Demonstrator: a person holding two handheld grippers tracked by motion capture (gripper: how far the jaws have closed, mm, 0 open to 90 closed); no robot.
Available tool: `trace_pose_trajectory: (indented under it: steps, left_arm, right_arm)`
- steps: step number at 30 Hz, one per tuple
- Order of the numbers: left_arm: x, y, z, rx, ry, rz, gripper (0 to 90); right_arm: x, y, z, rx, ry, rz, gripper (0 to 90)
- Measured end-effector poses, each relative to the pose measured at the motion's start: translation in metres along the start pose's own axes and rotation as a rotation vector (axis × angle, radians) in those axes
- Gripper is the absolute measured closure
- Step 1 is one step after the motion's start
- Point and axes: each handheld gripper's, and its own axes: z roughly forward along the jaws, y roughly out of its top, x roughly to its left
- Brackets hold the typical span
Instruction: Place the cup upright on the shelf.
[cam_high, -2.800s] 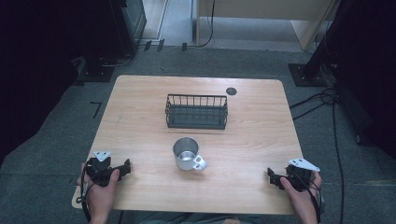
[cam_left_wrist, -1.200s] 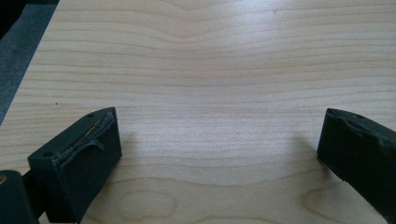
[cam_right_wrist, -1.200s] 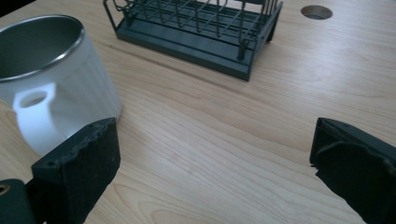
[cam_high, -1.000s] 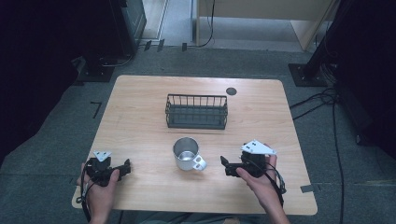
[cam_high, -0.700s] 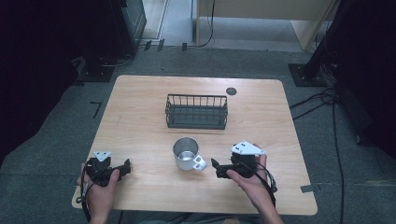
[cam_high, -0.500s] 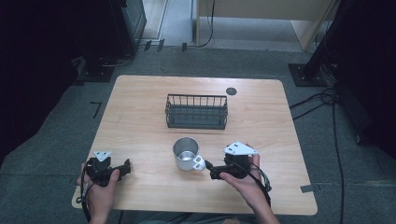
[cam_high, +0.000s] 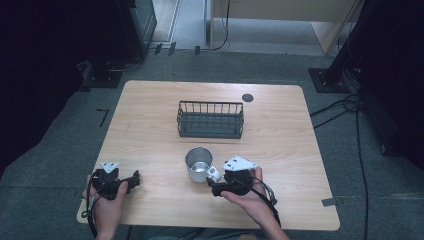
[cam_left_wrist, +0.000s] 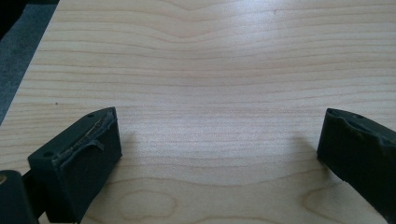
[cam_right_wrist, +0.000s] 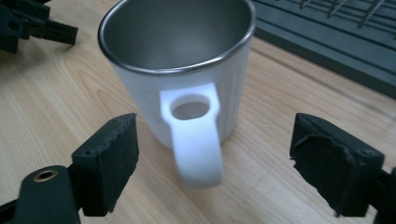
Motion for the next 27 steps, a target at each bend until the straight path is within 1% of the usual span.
trace_pose_trajectory:
  steps: [5,6,8,9,10,11,12,13,16,20,21,22,23,27]
  left_arm:
    - [0.0,0.0,0.0,0.0,0.0,0.0,0.0]
    - [0.0,0.0,0.0,0.0,0.0,0.001,0.0]
    - [0.0,0.0,0.0,0.0,0.0,0.0,0.0]
    - [0.0,0.0,0.0,0.001,0.0,0.001,0.0]
    - [0.0,0.0,0.0,0.0,0.0,0.001,0.0]
    - [0.0,0.0,0.0,0.0,0.0,0.001,0.0]
    - [0.0,0.0,0.0,0.0,0.0,0.001,0.0]
    - [0.0,0.0,0.0,0.0,0.0,0.0,0.0]
    - [0.0,0.0,0.0,0.0,0.0,0.001,0.0]
    - [0.0,0.0,0.0,0.0,0.0,0.001,0.0]
    - [0.0,0.0,0.0,0.0,0.0,0.0,0.0]
    - [0.0,0.0,0.0,0.0,0.0,0.0,0.0]
    - [0.0,0.0,0.0,0.0,0.0,0.0,0.0]
    - [0.0,0.0,0.0,0.0,0.0,0.0,0.0]
  right_arm:
    - [0.004,-0.003,0.006,0.003,-0.002,-0.012,28.0]
    - [0.004,-0.004,0.008,0.006,0.003,-0.015,35.5]
    - [0.004,-0.004,0.009,0.004,0.003,-0.019,37.3]
    - [0.004,-0.005,0.01,0.005,0.01,-0.019,40.0]
    - [0.003,-0.006,0.011,0.001,0.018,-0.021,47.9]
    - [0.003,-0.006,0.011,0.001,0.018,-0.021,47.9]
    - [0.002,-0.007,0.013,0.006,0.032,-0.026,52.8]
    - [0.002,-0.007,0.013,0.006,0.032,-0.026,52.8]
    - [0.001,-0.008,0.017,0.024,0.053,-0.04,58.3]
    - [0.0,-0.01,0.018,0.034,0.078,-0.041,70.3]
    - [-0.001,-0.01,0.018,0.03,0.086,-0.036,70.6]
    - [-0.001,-0.01,0.018,0.028,0.083,-0.048,70.9]
    - [0.0,-0.01,0.018,0.018,0.07,-0.072,71.4]
    - [0.002,-0.009,0.016,0.008,0.057,-0.088,71.7]
